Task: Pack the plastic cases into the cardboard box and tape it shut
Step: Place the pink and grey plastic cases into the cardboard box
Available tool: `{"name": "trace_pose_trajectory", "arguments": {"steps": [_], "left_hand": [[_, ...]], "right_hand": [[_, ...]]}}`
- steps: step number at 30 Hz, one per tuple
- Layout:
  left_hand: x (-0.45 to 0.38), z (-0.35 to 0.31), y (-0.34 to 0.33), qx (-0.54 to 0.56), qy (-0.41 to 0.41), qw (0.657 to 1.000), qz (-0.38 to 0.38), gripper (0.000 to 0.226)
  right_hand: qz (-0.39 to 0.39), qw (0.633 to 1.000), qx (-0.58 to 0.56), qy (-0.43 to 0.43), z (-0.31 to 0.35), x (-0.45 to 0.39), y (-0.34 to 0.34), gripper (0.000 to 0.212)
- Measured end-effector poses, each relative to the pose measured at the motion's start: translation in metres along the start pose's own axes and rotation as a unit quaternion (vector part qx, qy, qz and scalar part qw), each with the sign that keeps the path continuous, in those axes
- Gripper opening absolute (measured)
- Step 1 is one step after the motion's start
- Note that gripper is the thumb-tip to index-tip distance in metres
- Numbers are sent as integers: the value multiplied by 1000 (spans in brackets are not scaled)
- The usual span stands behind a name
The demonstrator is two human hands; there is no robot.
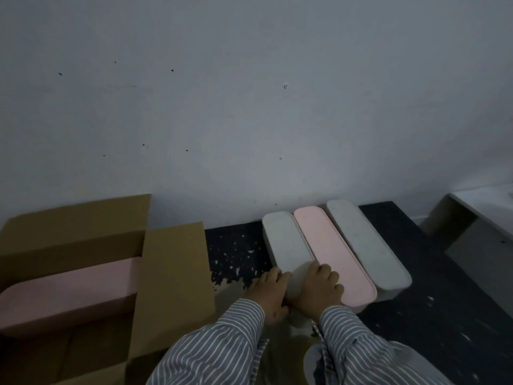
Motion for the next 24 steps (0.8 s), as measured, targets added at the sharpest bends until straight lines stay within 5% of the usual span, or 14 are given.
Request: {"name": "trace_pose_trajectory", "arguments": {"steps": [13,24], "left_hand": [[-20,13,13,-34,-1,999,29,111],[-24,29,24,-108,1,994,21,104]], "right_hand": [[58,997,19,37,6,-10,-10,116],[100,985,-80,117,25,4,-25,117]]}}
Point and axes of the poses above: each hand's wrist, its own x-axis away from the middle knuckle, its own y-axis out of the back of the hand, z = x × y, the point moved 8 cm from there along -x, towards the middle knuckle, and after that the axes turned 10 degrees about -z, right-handed, at the moved point
